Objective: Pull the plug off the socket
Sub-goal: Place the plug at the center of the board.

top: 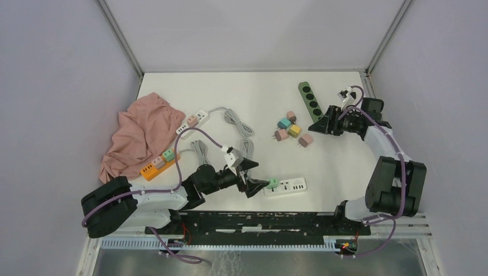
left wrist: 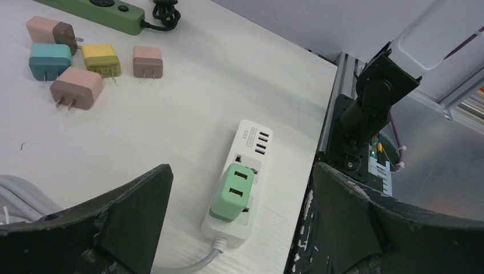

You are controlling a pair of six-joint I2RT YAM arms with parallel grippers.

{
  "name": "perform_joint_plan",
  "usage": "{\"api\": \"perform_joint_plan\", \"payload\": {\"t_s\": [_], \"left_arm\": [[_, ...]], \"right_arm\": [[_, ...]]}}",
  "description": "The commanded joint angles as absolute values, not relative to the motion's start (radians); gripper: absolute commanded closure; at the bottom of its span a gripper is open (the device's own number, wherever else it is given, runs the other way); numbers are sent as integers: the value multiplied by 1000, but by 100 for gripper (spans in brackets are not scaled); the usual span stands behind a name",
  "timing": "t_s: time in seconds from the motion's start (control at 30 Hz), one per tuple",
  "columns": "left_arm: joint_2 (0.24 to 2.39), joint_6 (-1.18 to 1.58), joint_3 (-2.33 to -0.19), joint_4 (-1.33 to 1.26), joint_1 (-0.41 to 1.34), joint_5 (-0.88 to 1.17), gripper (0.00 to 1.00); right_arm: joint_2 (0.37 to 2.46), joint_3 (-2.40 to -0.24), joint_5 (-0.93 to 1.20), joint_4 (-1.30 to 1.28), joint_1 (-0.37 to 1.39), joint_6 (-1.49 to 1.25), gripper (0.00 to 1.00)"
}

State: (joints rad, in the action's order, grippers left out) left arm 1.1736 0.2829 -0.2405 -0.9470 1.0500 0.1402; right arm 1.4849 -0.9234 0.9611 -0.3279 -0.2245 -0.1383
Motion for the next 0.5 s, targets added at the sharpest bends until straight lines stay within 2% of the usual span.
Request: {"api": "perform_joint_plan", "payload": {"t_s": [0.0, 0.2, 0.47], "left_arm": [[1162, 322, -238, -1016, 1045, 122, 1], [1156, 301, -206, -1061, 1046, 104, 2], [1165, 292, -178, -1105, 1046, 74, 3]], "right_arm": [[1365, -957, 1185, -425, -224, 65, 23], [1231, -906, 1323, -448, -175, 211, 23], [1182, -924, 1385, -693, -83, 516, 19]]}}
